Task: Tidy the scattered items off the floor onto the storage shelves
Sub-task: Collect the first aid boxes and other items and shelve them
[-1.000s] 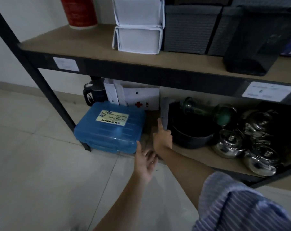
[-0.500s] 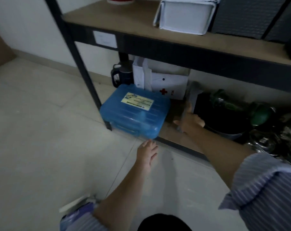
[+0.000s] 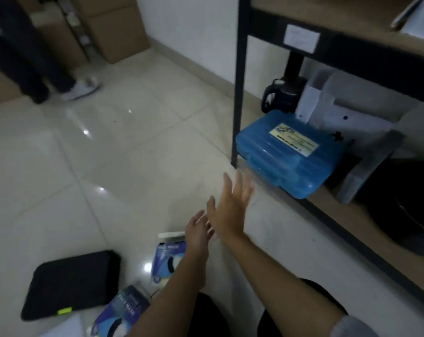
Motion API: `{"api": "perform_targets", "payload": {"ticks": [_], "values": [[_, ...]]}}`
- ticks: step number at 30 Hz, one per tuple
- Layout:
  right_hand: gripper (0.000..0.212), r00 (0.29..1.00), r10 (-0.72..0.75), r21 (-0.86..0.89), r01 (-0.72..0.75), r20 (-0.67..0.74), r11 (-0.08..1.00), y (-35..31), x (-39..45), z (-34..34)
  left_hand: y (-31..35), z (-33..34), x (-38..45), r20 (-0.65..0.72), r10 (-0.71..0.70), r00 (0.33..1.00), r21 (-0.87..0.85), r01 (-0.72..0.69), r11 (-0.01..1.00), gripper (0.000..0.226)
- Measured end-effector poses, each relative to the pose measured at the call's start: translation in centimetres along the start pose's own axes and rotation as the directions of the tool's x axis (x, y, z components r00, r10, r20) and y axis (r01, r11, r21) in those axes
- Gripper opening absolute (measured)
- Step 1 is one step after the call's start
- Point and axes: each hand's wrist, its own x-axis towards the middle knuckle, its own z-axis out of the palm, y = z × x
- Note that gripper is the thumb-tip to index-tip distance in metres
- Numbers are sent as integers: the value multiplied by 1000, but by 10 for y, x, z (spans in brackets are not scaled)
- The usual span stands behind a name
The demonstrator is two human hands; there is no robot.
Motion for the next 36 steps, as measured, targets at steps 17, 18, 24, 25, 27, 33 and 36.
{"api": "perform_targets", "payload": {"ticks": [17, 18, 24, 25, 27, 33, 36], "values": [[56, 406, 414, -103, -600, 815, 793, 33, -105, 116, -69, -165, 23, -340, -21, 940, 290, 126, 949, 58], [54, 393, 404, -76, -633, 826, 770, 35, -109, 125, -66, -165, 22, -342, -57, 938, 253, 150, 956, 58], [65, 422, 472, 119, -829, 774, 546, 12, -123, 141, -69, -179, 18, -305, -53, 951, 162, 106, 981, 59], [69, 448, 473, 165, -834, 759, 526, 7, -124, 141, -71, -183, 17, -299, -32, 954, 150, 80, 985, 60], [75, 493, 468, 219, -823, 734, 524, -4, -125, 140, -73, -189, 9, -287, -11, 958, 112, 45, 993, 60], [80, 657, 289, 405, -692, 696, 598, -44, -121, 131, -90, -206, -28, -570, 202, 797, 184, -115, 976, 45], [69, 693, 262, 450, -663, 672, 599, -55, -126, 128, -105, -212, -38, -779, 357, 515, 432, 29, 901, 51]]}}
